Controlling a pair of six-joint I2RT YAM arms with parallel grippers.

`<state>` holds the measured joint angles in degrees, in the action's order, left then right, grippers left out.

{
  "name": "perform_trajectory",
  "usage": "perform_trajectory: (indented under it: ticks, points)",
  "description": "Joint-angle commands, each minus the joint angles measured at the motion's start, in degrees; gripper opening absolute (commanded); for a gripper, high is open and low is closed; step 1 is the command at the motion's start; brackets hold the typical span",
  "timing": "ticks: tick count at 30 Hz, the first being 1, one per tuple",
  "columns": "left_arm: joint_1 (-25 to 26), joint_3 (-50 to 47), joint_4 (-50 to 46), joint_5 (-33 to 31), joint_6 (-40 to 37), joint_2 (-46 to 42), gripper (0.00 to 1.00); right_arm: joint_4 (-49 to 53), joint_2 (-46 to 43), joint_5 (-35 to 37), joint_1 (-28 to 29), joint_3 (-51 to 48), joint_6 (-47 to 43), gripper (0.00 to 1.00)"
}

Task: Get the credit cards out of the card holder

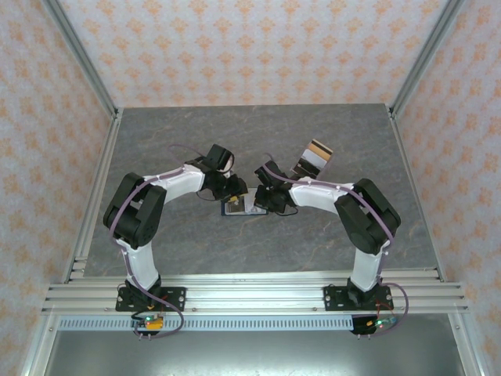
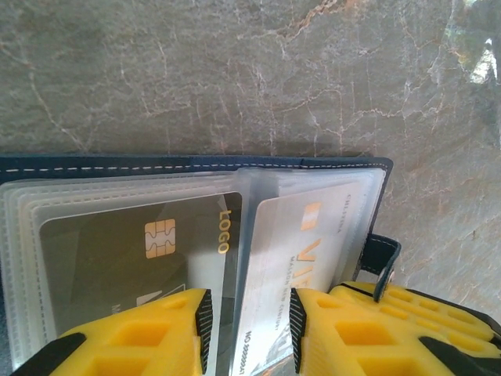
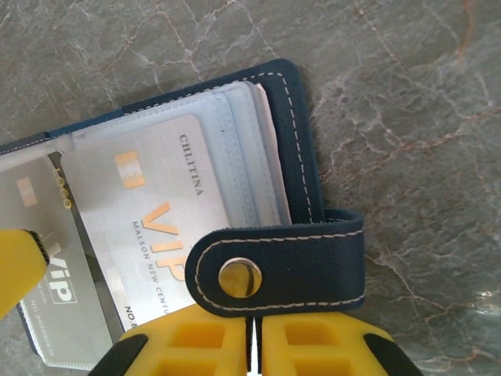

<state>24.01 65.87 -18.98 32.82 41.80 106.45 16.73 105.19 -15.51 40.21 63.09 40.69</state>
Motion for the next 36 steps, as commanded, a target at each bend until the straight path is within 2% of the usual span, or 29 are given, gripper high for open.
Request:
perform_trajectory:
  ticks: [1,15,22,29,36]
  points:
    - [0.1,-0.9,0.7,0.6,-0.1,1.6,0.35,1.2,1.9,-0.3,0.1,1.1,0.7,0.11]
    - [-0.2,-1.2,3.0,4.4,-3.1,2.6,0.33,-0.5,3.5,-2.8,0.1,0.5,2.2,0.11]
    - [-2.0,-3.5,8.9,7.3,-8.5,1.6,0.32,-0.2,3.8,-2.3,0.1,0.4,2.6,0.11]
    - [-3.6,-8.3,20.9,15.0,-6.4,0.9,0.28,0.1,3.5,-2.1,0.1,0.4,2.7,0.11]
    - [-4.0,-10.1,23.1,15.8,-7.2,0.4,0.2,0.2,3.7,-2.1,0.1,0.4,2.9,0.11]
